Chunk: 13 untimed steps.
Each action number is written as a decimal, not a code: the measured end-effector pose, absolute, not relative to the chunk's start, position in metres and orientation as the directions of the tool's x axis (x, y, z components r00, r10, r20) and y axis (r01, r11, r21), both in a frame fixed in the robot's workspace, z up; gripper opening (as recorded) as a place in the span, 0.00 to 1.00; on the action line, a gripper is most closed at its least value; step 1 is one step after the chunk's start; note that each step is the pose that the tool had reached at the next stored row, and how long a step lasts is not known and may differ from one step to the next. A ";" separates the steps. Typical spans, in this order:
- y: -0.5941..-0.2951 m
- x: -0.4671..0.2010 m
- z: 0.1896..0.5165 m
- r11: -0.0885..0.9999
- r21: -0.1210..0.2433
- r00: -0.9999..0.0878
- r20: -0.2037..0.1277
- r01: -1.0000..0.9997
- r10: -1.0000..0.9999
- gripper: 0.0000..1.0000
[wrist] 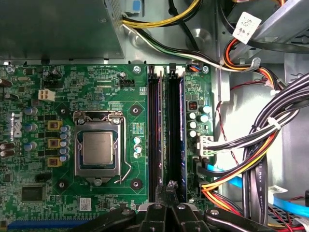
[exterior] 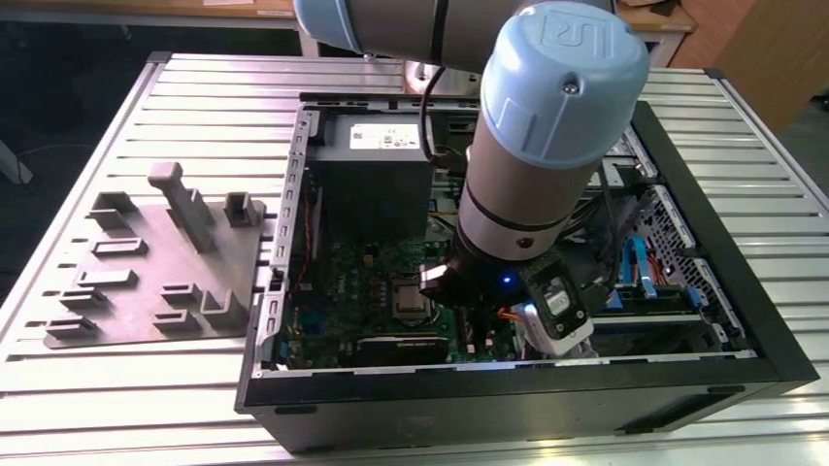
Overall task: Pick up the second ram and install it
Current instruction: 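Press down the second ram until it locks into place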
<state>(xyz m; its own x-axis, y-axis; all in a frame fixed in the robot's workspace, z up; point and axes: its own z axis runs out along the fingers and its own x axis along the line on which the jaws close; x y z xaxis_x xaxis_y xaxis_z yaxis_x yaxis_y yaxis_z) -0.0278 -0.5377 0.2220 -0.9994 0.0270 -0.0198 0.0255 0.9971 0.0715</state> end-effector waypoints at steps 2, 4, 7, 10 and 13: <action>-0.538 -0.028 0.220 0.997 0.070 -0.999 -0.020 0.025 0.027 0.10; -0.538 -0.028 0.220 0.997 0.071 -0.999 -0.020 0.025 0.027 0.10; -0.538 -0.028 0.219 0.997 0.071 -0.999 -0.020 0.025 0.027 0.10; -0.538 -0.028 0.217 0.997 0.071 -0.999 -0.020 0.025 0.027 0.10; -0.538 -0.028 0.217 0.997 0.071 -0.999 -0.020 0.025 0.027 0.10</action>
<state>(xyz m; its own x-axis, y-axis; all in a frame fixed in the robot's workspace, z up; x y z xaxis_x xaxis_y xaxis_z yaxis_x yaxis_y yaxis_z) -0.0278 -0.5378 0.2170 -0.9994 0.0269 -0.0198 0.0255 0.9971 0.0711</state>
